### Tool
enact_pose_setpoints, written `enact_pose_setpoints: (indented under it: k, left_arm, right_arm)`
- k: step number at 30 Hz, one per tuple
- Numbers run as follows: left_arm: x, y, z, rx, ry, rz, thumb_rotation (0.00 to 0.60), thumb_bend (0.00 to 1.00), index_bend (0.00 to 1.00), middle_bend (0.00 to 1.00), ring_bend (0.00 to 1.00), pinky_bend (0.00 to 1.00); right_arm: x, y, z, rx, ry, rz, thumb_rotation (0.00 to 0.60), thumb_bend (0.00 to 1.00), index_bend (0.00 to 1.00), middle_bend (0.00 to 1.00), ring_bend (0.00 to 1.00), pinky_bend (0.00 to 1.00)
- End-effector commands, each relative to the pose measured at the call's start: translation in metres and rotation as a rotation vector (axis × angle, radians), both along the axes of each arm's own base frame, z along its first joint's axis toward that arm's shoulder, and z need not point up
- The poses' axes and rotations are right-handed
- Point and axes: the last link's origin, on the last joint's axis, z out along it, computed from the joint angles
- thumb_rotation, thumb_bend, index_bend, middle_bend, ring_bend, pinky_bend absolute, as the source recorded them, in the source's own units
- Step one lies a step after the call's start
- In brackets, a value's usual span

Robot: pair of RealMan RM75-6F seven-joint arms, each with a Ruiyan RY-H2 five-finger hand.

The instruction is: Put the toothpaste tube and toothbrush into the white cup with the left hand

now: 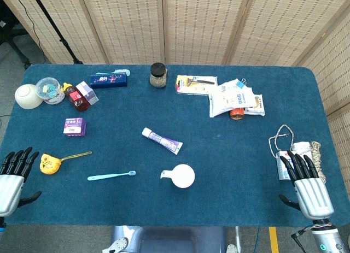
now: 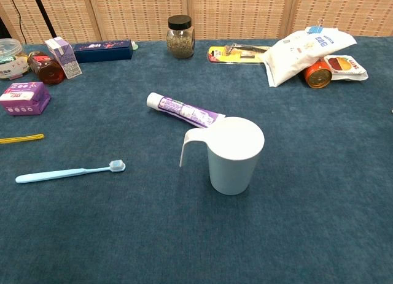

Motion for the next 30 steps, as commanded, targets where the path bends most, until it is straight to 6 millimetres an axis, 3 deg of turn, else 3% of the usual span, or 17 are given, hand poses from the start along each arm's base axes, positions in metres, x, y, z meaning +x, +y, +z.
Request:
enact_pose_setpoints:
  k: [1,17,22,30]
  left_arm:
    - [0.000,0.000,-0.001,-0.006,0.002,-0.003,0.600,0.00,0.00,0.00,0.00,0.00]
    - [0.005,0.006,-0.003,-0.015,-0.014,-0.035,0.600,0.00,0.00,0.00,0.00,0.00]
    - [0.031,0.047,-0.012,-0.088,-0.022,-0.177,0.600,0.00,0.00,0.00,0.00,0.00]
    - [0.079,0.111,-0.029,-0.206,0.045,-0.315,0.600,0.10,0.00,0.00,0.00,0.00]
  right_arm:
    - [0.000,0.000,0.000,0.001,0.000,-0.001,0.600,0.00,0.00,0.00,0.00,0.00]
    - [-0.003,-0.002,-0.001,0.026,-0.016,-0.010,0.600,0.00,0.00,0.00,0.00,0.00]
    - [-0.003,-0.003,0.003,0.013,-0.025,-0.013,0.600,0.00,0.00,0.00,0.00,0.00]
    - [-0.004,-0.003,0.006,0.010,-0.035,-0.017,0.600,0.00,0.00,0.00,0.00,0.00]
